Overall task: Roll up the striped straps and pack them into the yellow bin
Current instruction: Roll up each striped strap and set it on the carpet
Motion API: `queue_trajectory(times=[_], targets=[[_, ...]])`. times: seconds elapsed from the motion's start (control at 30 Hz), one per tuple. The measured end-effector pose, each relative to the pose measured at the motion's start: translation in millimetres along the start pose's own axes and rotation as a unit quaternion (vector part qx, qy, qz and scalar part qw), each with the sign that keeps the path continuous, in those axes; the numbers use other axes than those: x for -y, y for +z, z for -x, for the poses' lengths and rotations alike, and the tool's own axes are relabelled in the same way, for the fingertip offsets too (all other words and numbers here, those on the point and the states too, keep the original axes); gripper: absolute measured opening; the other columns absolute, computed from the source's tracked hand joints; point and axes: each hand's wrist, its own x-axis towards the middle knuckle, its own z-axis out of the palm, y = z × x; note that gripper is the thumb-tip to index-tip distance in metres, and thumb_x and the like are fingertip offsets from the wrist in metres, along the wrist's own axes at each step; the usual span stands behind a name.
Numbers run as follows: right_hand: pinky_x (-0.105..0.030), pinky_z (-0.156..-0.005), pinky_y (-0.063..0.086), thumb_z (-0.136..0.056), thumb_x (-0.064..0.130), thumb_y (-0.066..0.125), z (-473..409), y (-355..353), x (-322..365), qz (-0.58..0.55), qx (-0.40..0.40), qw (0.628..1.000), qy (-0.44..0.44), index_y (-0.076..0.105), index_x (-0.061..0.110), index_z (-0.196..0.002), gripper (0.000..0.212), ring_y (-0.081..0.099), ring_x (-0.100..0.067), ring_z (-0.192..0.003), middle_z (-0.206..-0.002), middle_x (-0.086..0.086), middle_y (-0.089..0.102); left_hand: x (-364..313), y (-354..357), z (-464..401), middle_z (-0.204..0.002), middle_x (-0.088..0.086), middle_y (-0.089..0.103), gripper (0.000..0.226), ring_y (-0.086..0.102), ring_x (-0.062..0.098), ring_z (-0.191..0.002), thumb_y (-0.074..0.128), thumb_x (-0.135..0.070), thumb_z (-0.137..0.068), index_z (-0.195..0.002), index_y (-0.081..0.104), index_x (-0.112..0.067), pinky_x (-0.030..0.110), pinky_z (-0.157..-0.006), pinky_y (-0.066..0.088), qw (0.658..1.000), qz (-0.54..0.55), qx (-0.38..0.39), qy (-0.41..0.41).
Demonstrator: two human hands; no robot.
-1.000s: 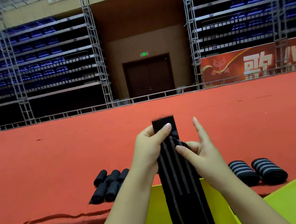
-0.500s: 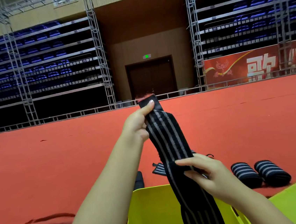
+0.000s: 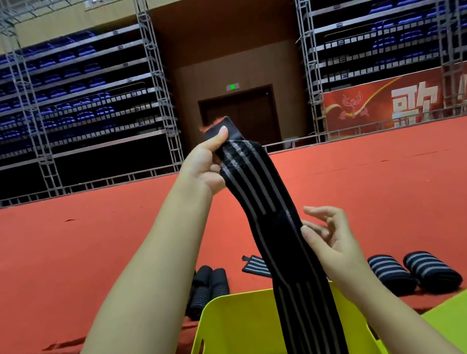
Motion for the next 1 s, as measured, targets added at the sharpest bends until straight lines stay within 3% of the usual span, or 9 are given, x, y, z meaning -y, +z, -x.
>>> queue_trajectory(times=[0.07, 0.17, 0.27, 0.37, 0.47, 0.6, 0.77, 0.87, 1.0], targets=[[-0.025, -0.079, 0.053, -0.085, 0.029, 0.064, -2.4, -0.8, -1.8, 0.009, -0.050, 0.999, 0.019, 0.052, 0.033, -0.103, 0.022, 0.064, -0.007, -0.101, -0.114, 0.009, 0.061, 2.1, 1.0, -1.5, -0.055, 0.009, 0.063, 0.026, 0.066, 0.022, -0.047, 0.064, -0.020, -0.092, -0.077, 0.057, 0.000, 0.026, -0.042, 0.052, 1.000, -0.024, 0.013, 0.003], [-0.027, -0.075, 0.054, -0.089, 0.020, 0.065, -4.9, -0.1, -4.0, 0.036, -0.035, 0.998, 0.039, 0.064, 0.021, -0.089, 0.002, 0.067, -0.014, -0.087, -0.092, 0.006, 0.071, 6.9, 1.9, -3.7, -0.058, 0.010, 0.066, 0.025, 0.068, 0.023, -0.052, 0.064, -0.020, -0.092, -0.077, 0.058, 0.000, 0.030, -0.050, 0.056, 0.999, -0.047, 0.017, 0.003], [-0.043, -0.084, 0.055, -0.090, 0.021, 0.063, -6.2, 0.1, -7.7, 0.026, 0.026, 0.997, 0.073, 0.066, 0.021, -0.082, 0.009, 0.068, -0.020, -0.095, -0.104, 0.007, 0.070, 9.2, 2.2, -4.8, -0.058, 0.010, 0.066, 0.025, 0.068, 0.023, -0.051, 0.063, -0.019, -0.092, -0.078, 0.058, 0.000, 0.032, -0.053, 0.055, 0.998, -0.055, 0.016, -0.001], [-0.050, -0.088, 0.053, -0.093, 0.022, 0.059, -7.9, -1.8, -7.5, 0.038, 0.068, 0.993, 0.090, 0.066, 0.015, -0.087, 0.011, 0.067, -0.027, -0.094, -0.097, -0.002, 0.071, 10.4, 2.5, -3.4, -0.052, 0.009, 0.061, 0.027, 0.061, 0.020, -0.040, 0.060, -0.018, -0.094, -0.074, 0.055, 0.000, 0.022, -0.038, 0.048, 0.998, -0.058, 0.023, -0.016], [-0.046, -0.081, 0.050, -0.093, 0.021, 0.060, -9.4, -4.1, -4.3, 0.057, 0.100, 0.990, 0.085, 0.063, 0.016, -0.082, 0.012, 0.063, -0.029, -0.083, -0.085, -0.013, 0.065, 10.2, 2.9, -3.4, -0.057, 0.011, 0.063, 0.027, 0.066, 0.022, -0.048, 0.061, -0.018, -0.094, -0.075, 0.057, 0.000, 0.029, -0.050, 0.055, 0.998, -0.055, 0.039, -0.018], [-0.031, -0.068, 0.040, -0.089, 0.014, 0.065, -10.4, -1.6, -3.4, 0.048, 0.101, 0.991, 0.077, 0.058, 0.006, -0.078, 0.016, 0.053, -0.016, -0.070, -0.072, -0.005, 0.057, 7.4, 0.8, -6.5, -0.069, 0.014, 0.069, 0.022, 0.071, 0.028, -0.064, 0.064, -0.017, -0.091, -0.082, 0.061, 0.002, 0.040, -0.070, 0.056, 0.998, -0.056, 0.037, -0.013], [-0.028, -0.061, 0.042, -0.086, 0.013, 0.069, -7.4, -2.9, -5.7, 0.043, 0.040, 0.997, 0.054, 0.056, 0.011, -0.075, 0.017, 0.054, -0.013, -0.062, -0.066, -0.005, 0.058, 6.6, -8.8, -15.8, -0.054, 0.011, 0.060, 0.026, 0.059, 0.019, -0.037, 0.060, -0.018, -0.095, -0.076, 0.054, 0.000, 0.020, -0.034, 0.045, 0.999, -0.034, 0.014, -0.016], [-0.035, -0.067, 0.043, -0.085, 0.012, 0.070, -7.1, -5.5, -0.3, 0.040, 0.025, 0.998, 0.033, 0.056, 0.021, -0.072, 0.022, 0.057, -0.016, -0.070, -0.074, -0.015, 0.061, 11.0, -24.6, -26.5, -0.083, 0.018, 0.069, 0.026, 0.071, 0.030, -0.072, 0.066, -0.022, -0.090, -0.092, 0.060, 0.004, 0.042, -0.062, 0.056, 1.000, -0.021, -0.007, -0.013], [-0.036, -0.070, 0.042, -0.086, 0.010, 0.068, -14.0, -4.7, 12.1, 0.018, 0.019, 1.000, 0.013, 0.055, 0.027, -0.071, 0.027, 0.055, -0.016, -0.073, -0.076, -0.008, 0.060, 38.8, -42.0, -39.8, -0.113, 0.018, 0.066, 0.036, 0.065, 0.033, -0.104, 0.063, -0.025, -0.092, -0.113, 0.059, 0.003, 0.046, -0.084, 0.051, 0.999, -0.005, -0.039, -0.005]])
